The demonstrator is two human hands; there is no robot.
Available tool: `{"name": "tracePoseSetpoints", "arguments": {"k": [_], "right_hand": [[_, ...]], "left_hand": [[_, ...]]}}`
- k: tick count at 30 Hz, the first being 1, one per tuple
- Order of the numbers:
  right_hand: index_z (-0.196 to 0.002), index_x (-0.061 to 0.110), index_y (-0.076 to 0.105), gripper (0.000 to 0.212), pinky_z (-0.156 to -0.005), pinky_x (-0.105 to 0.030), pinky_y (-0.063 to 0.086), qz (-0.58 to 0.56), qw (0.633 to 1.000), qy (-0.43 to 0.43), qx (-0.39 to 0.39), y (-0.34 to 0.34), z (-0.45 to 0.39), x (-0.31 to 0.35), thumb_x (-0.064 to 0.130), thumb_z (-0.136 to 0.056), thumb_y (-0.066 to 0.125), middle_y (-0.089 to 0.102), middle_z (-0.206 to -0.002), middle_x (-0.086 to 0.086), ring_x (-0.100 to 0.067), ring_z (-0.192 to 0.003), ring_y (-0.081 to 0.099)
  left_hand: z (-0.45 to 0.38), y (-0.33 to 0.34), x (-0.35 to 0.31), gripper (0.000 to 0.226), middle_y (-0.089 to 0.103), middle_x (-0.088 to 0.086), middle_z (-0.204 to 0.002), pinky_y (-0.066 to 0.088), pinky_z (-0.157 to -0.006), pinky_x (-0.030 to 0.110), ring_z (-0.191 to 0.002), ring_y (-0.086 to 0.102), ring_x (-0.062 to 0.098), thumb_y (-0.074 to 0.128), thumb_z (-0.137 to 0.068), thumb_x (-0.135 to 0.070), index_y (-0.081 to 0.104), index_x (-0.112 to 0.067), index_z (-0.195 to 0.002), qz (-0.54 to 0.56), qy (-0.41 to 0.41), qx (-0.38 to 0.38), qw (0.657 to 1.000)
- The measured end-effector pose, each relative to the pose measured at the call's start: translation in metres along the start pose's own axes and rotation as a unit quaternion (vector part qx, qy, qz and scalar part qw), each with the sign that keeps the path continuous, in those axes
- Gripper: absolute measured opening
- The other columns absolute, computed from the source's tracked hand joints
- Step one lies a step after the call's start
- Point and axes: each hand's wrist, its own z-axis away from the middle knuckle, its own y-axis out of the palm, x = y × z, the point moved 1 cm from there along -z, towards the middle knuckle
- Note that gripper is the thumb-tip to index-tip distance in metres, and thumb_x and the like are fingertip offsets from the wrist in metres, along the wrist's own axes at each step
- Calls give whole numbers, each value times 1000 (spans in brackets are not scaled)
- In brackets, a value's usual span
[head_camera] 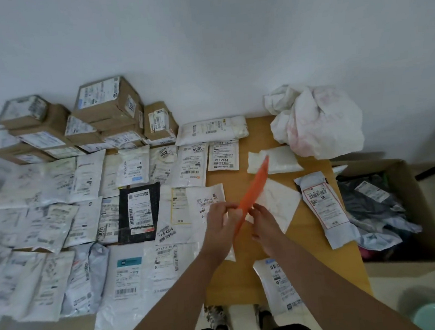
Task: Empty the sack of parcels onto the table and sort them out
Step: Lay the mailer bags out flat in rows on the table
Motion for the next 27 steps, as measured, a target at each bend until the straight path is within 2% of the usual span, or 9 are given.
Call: {"name": "tracePoseSetpoints", "arguments": {"k": [2,4,7,9,11,14,17,23,27], "right_hand": [[-120,24,62,39,-99,-46,45,-39,999,1,18,-2,3,1,46,-103,34,69,-116,2,-23,-114,59],[-115,25,64,53,-100,-50,47,-103,994,-3,30,-15,5,0,60,-100,28,72,-111,-5,-27,-110,64],[-129,24,60,72,-96,-57,49,-154,984,-52,72,-44,0,-3,73,-94,21,69,-121,-11,-33,-112,65],[-135,25,55,60,-93,-59,51,-95,991,-75,57,-53,1,1,66,-93,42,67,-124,-11,-35,-110,66],[-133,25,51,59,-92,-54,52,52,997,-58,-19,-59,-6,-1,53,-83,65,67,-119,-5,-28,-105,67],[-121,20,48,33,-83,-40,51,124,987,-29,-102,-64,-13,-5,26,-90,59,63,-108,-5,-20,-94,61],[-110,14,53,18,-62,-29,44,54,987,-44,-143,-69,-5,-7,14,-93,48,63,-93,-6,-16,-75,58],[-98,7,55,13,-64,-33,45,66,988,5,-138,-76,-2,-21,8,-89,46,60,-88,-12,-21,-73,55],[-92,7,52,8,-59,-29,39,117,984,9,-136,-76,-5,-22,8,-89,45,56,-80,-7,-17,-68,50]], "left_hand": [[4,7,0,47,50,-10,-116,39,-99,21,-114,47,4,37,-88,-61,60,-30,-113,-39,27,42,998],[6,16,0,51,51,-17,-119,39,-95,11,-113,48,-8,32,-93,-59,61,-24,-118,-24,16,79,996],[3,29,16,56,62,-12,-116,49,-95,29,-110,58,3,34,-91,-71,64,-30,-114,-30,-32,105,993],[-7,34,26,50,66,-8,-108,53,-92,44,-105,62,14,40,-91,-70,67,-30,-106,-85,-38,103,990],[-19,35,25,36,62,-5,-107,51,-93,46,-104,58,16,47,-93,-55,66,-26,-103,-180,-32,72,981],[-34,23,30,37,47,5,-131,36,-106,42,-123,41,24,54,-92,-34,55,-20,-126,-316,-77,-73,943],[-41,-2,42,60,29,11,-147,25,-109,47,-135,26,32,62,-87,-32,37,-19,-141,-289,-173,-188,923],[-61,-35,64,98,29,18,-153,20,-112,50,-141,24,38,70,-81,-50,13,-14,-152,-242,-320,-153,903],[-74,-34,70,95,38,18,-147,25,-109,49,-135,33,39,72,-81,-39,13,-10,-150,-222,-341,-131,904]]}}
